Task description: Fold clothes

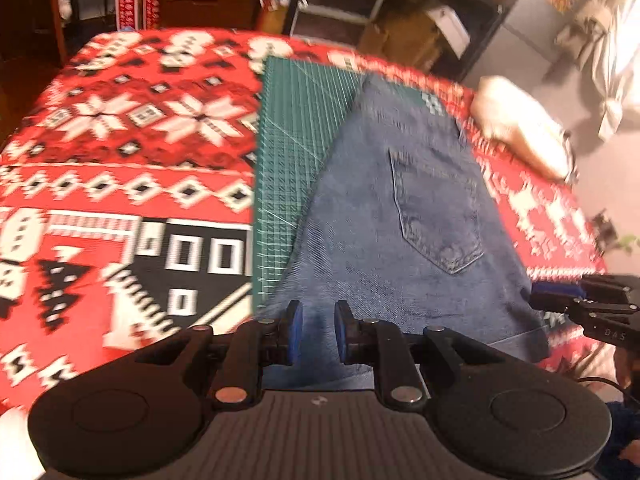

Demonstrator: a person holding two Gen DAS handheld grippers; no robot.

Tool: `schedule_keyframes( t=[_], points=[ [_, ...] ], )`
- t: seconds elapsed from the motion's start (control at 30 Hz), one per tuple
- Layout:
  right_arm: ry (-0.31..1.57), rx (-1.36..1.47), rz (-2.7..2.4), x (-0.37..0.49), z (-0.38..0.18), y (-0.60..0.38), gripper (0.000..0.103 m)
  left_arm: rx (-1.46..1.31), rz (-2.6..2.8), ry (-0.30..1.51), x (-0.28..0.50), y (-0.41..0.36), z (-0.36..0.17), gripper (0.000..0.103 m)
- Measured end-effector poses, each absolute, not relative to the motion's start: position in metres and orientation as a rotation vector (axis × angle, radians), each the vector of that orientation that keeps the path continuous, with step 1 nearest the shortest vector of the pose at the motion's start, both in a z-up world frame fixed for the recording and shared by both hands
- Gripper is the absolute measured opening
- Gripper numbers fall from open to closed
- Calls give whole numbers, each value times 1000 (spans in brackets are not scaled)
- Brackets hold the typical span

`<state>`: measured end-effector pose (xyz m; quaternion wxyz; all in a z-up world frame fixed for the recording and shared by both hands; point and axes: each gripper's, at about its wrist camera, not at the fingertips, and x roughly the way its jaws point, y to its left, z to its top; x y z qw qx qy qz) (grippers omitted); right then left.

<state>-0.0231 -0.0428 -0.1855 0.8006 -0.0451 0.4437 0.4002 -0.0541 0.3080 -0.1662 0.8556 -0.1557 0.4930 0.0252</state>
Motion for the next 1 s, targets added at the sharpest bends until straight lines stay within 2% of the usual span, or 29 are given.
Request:
schedule_keyframes(
  t=[0.1,0.23,0.43,0.7,0.9,0.93,1.0],
  points=[
    [922,-164,860,-25,-194,-23,20,-308,67,1069,-42,304,-182,15],
    [927,-185,814,-20,-210,-25,20,-311,81,1090,-42,316,-193,4],
    [937,-119,803,-19,-221,-49,19,-313,80,1088,-46,318,-192,4],
    [959,-131,809,-25,-215,-60,20,-283,73,1048,-43,302,-171,6],
    [864,-153,831,-27,-198,-41,21,-276,11,1019,-22,278,-165,11],
    [847,-166,834,-26,-196,-36,21,-258,8,1010,-19,273,-167,12],
    [825,-179,833,-24,-197,-26,30,-221,5,992,-12,263,-172,17]
  ],
)
